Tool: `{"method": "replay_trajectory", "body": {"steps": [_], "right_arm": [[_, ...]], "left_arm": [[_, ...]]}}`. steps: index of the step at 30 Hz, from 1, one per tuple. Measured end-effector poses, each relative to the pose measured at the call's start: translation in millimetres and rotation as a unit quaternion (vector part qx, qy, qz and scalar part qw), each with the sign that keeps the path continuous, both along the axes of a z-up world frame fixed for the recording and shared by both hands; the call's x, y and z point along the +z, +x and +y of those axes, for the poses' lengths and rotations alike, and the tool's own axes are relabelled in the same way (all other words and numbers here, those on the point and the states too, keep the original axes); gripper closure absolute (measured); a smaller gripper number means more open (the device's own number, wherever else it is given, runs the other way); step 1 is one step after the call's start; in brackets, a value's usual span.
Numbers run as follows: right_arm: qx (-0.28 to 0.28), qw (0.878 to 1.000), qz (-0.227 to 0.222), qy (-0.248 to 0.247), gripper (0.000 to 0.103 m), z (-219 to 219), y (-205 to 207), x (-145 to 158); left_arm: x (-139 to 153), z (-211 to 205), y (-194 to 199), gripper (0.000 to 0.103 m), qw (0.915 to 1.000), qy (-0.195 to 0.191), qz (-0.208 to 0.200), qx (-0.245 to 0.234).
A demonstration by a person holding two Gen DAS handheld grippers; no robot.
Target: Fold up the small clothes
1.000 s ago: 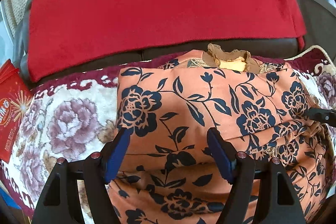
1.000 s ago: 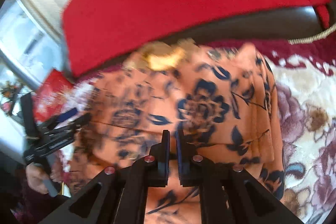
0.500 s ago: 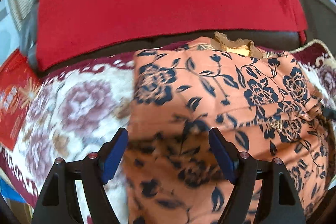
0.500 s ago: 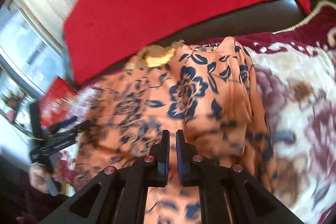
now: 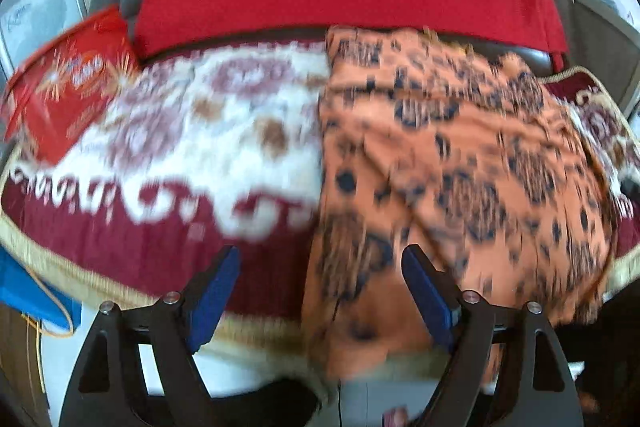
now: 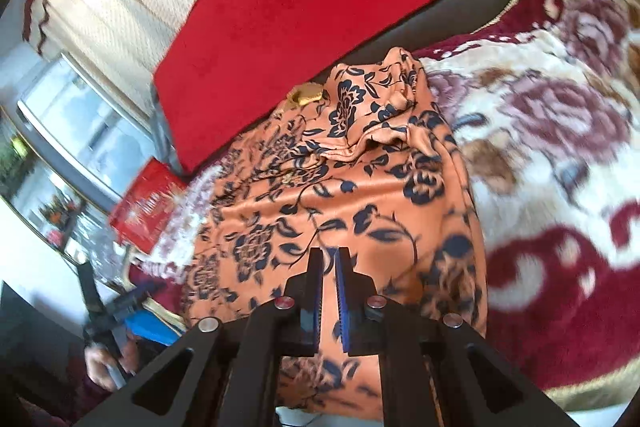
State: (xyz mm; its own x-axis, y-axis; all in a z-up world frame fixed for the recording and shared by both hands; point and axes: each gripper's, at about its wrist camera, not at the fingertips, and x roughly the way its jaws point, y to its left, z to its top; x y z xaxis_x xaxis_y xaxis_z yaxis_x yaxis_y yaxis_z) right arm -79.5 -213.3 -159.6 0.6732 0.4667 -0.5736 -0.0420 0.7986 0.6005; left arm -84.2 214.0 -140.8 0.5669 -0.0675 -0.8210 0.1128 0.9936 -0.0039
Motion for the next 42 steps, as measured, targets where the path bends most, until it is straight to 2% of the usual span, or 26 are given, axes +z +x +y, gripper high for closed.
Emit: {"method": "replay_trajectory", "body": {"steps": [1, 3, 5, 9, 13, 14, 15, 16, 17, 22, 25, 27, 28, 29, 30, 31, 32, 33, 34, 35, 36, 40, 42], "right_arm": [[-0.005, 1.000, -0.001, 0.007, 0.055, -2.8, -8.6, 0.2], [-0.037, 0.999, -0.012, 0.030, 0.017, -10.6, -30.3, -1.4], [-0.057, 0.997, -0.030, 0.048, 0.017, -18.0, -46.5, -1.9], [-0.058, 0.997, 0.019, 0.044, 0.017, -26.2, -62.1, -9.1], [-0.067, 0.994, 0.065, 0.049, 0.017, -29.9, -81.4, -23.5], [-0.066, 0.994, 0.075, 0.051, 0.017, -30.0, -83.6, -27.2], [-0.065, 0.993, 0.085, 0.053, 0.017, -29.1, -84.9, -31.5], [-0.069, 0.990, 0.105, 0.057, 0.017, -29.9, -85.2, -39.4], [-0.072, 0.989, 0.115, 0.058, 0.017, -29.3, -85.8, -44.2], [-0.069, 0.981, 0.174, 0.056, 0.017, -17.6, -81.0, -72.9], [-0.082, 0.977, 0.196, 0.011, 0.017, -8.2, -75.0, -84.1], [-0.091, 0.975, 0.201, -0.005, 0.019, -5.1, -71.6, -90.4], [-0.095, 0.974, 0.205, -0.014, 0.023, -1.0, -67.9, -95.5], [-0.095, 0.973, 0.208, -0.019, 0.031, 1.9, -65.7, -99.0], [-0.092, 0.972, 0.214, -0.024, 0.058, 5.9, -62.5, -103.6], [-0.082, 0.970, 0.227, -0.025, 0.076, 11.5, -58.2, -111.9], [-0.078, 0.969, 0.232, -0.024, 0.080, 15.2, -56.6, -116.1], [-0.074, 0.969, 0.234, -0.027, 0.087, 19.7, -56.9, -118.9], [-0.071, 0.970, 0.231, -0.032, 0.094, 21.9, -58.1, -117.4], [-0.068, 0.971, 0.225, -0.032, 0.094, 22.3, -59.9, -113.9], [-0.062, 0.974, 0.216, -0.019, 0.095, 20.6, -62.6, -107.8], [-0.033, 0.988, 0.137, 0.057, 0.096, 6.7, -73.0, -56.8], [-0.027, 0.992, 0.099, 0.071, 0.096, -0.8, -75.3, -31.9]], "left_arm": [[-3.6, 6.1, -5.0, 0.020, 1.0000, -0.001, 0.007, 0.002], [-9.8, 18.5, -16.4, 0.020, 0.9997, -0.012, 0.020, 0.012], [-19.5, 30.7, -21.9, 0.019, 0.9977, -0.040, 0.045, 0.031], [-36.7, 38.2, -26.2, 0.019, 0.9895, -0.110, 0.087, 0.036], [-52.0, 29.1, -22.3, 0.022, 0.9844, -0.137, 0.108, 0.025], [-55.7, 25.9, -19.4, 0.032, 0.9824, -0.146, 0.115, 0.019], [-59.5, 23.0, -16.9, 0.037, 0.9800, -0.156, 0.123, 0.014], [-62.9, 20.9, -15.2, 0.050, 0.9781, -0.163, 0.129, 0.010], [-67.0, 17.3, -13.1, 0.058, 0.9763, -0.169, 0.134, 0.004], [-73.2, 11.5, -8.2, 0.058, 0.9760, -0.170, 0.136, 0.000], [-74.1, 13.7, -5.0, 0.046, 0.9746, -0.177, 0.138, -0.004], [-74.9, 13.0, -1.8, 0.045, 0.9761, -0.170, 0.135, -0.008], [-75.5, 12.2, -1.2, 0.046, 0.9768, -0.166, 0.135, -0.010], [-76.5, 12.8, -0.4, 0.046, 0.9779, -0.162, 0.132, -0.014], [-77.1, 15.0, 0.7, 0.048, 0.9789, -0.157, 0.129, -0.018], [-78.4, 12.5, 2.1, 0.058, 0.9799, -0.153, 0.127, -0.019], [-79.7, 11.2, 3.5, 0.073, 0.9812, -0.146, 0.125, -0.018], [-80.0, 12.9, 4.5, 0.081, 0.9817, -0.144, 0.124, -0.018], [-80.0, 15.7, 4.6, 0.093, 0.9803, -0.154, 0.123, -0.020], [-76.1, 20.6, 3.7, 0.094, 0.9767, -0.176, 0.120, -0.027], [-72.3, 26.3, 3.0, 0.095, 0.9763, -0.180, 0.115, -0.032], [-42.2, 34.1, -3.6, 0.096, 0.9741, -0.201, 0.083, -0.060], [-17.9, 40.5, -6.0, 0.096, 0.9715, -0.218, 0.055, -0.075]]}}
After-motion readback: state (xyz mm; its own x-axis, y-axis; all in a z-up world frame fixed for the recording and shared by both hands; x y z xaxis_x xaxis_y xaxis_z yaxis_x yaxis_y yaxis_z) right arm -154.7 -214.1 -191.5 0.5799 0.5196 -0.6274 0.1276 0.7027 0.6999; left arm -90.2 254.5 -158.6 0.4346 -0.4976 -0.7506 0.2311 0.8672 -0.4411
